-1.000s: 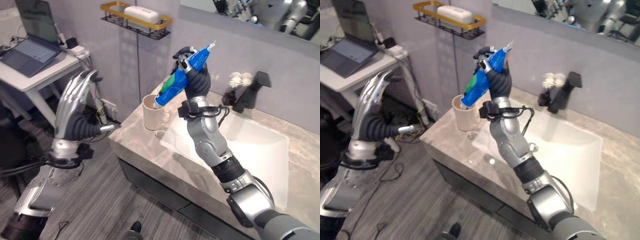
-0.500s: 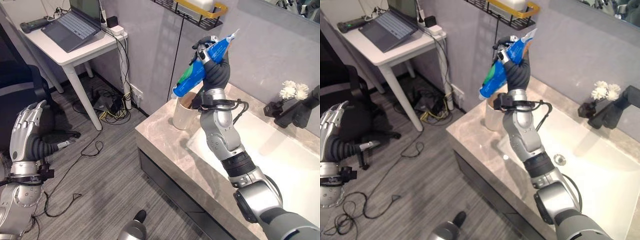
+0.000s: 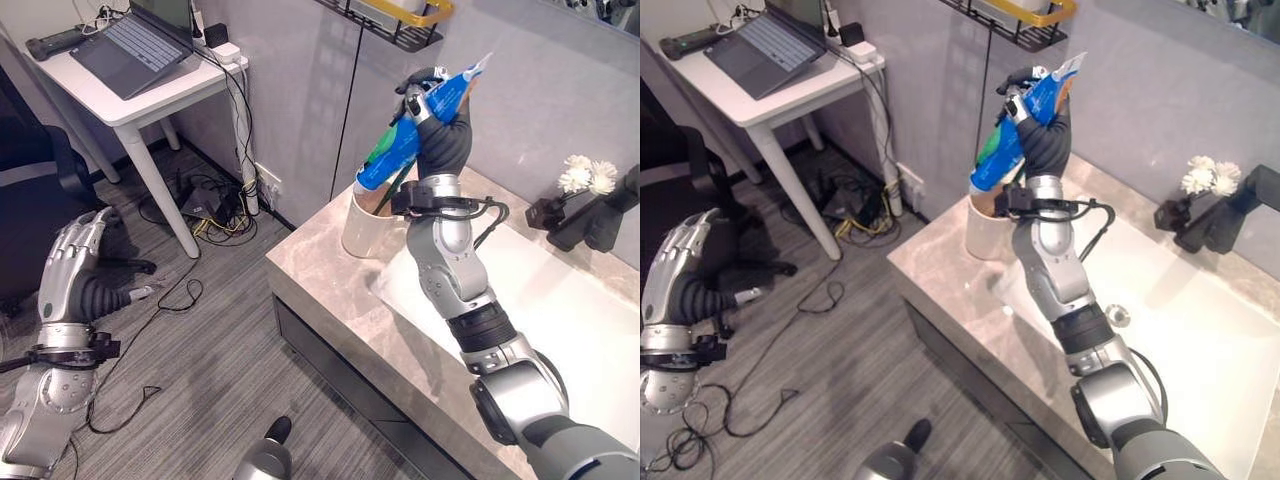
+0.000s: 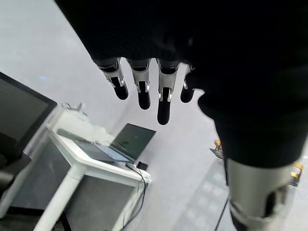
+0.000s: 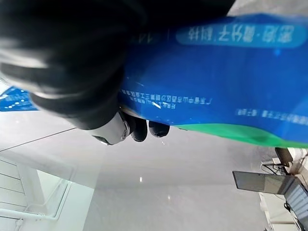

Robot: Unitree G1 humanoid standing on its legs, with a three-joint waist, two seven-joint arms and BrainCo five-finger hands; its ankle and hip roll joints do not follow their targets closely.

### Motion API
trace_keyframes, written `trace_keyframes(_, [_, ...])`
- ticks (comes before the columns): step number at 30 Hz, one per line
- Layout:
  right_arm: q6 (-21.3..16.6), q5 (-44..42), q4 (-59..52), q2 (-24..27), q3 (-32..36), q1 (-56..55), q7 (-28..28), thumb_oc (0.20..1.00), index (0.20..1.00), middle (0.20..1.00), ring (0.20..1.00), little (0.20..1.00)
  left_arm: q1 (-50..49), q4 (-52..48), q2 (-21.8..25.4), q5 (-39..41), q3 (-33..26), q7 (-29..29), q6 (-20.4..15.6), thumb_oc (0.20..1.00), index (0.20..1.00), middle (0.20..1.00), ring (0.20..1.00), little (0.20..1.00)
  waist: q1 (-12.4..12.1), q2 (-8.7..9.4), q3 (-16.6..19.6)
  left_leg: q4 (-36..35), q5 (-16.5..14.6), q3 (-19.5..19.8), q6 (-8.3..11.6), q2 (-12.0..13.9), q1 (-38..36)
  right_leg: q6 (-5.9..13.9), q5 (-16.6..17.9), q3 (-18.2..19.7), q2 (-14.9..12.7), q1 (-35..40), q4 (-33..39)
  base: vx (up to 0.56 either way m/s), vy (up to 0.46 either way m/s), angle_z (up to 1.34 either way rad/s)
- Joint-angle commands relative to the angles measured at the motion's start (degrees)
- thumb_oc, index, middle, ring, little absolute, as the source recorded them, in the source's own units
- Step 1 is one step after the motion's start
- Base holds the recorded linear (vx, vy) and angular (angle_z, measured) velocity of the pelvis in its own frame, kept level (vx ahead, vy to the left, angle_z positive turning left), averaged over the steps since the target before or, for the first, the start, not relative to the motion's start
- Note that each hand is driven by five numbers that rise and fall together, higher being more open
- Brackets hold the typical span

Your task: Put brush and paste in cup on sink, flatten towel.

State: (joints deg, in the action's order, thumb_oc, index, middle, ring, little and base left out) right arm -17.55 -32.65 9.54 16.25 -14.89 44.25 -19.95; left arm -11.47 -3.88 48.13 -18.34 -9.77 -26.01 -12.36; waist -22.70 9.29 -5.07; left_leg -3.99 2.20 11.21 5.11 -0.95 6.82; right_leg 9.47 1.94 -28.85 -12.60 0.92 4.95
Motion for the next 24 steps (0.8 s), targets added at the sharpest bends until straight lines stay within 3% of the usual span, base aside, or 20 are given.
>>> trace_keyframes(1, [-3.58, 4.03, -1.84, 3.73, 0.9, 4.56, -0.81, 0.2, 0.2, 0.2, 0.2, 0.2, 0.98, 1.63, 1.98, 1.15, 1.51, -0.48, -2.18, 1.0, 1.0, 1.0, 1.0, 1.0, 0.47, 0.46, 2.79, -1.01, 2.33, -0.79, -2.38, -1.98, 2.3, 4.06, 9.74, 1.88, -5.01, 4.68, -0.26, 0.01, -0.003, -0.04])
trace_keyframes(17, [-2.32, 9.12, -0.36, 8.79, -0.05, 5.03, -0.97, 0.2, 0.2, 0.2, 0.2, 0.2, 0.97, 2.44, 1.49, 1.76, 2.85, 0.37, -2.69, 1.0, 1.0, 1.0, 1.0, 1.0, 0.77, 0.36, 2.76, -1.01, 2.5, -0.13, -2.45, -2.09, 3.14, 4.44, 9.72, 1.19, -4.9, 4.33, -0.07, 0.0, 0.0, 0.0])
trace_keyframes(24, [-1.88, 9.05, -0.95, 8.04, -1.14, 3.53, -0.32, 0.2, 0.2, 0.2, 0.2, 0.2, 1.38, 3.23, 1.27, 1.56, 3.69, 0.66, -2.29, 1.0, 1.0, 1.0, 1.0, 1.0, 1.12, 0.38, 2.16, -1.01, 2.55, -0.15, -2.58, -2.17, 3.41, 4.46, 9.93, 1.27, -4.94, 4.06, -0.08, 0.0, 0.0, 0.0])
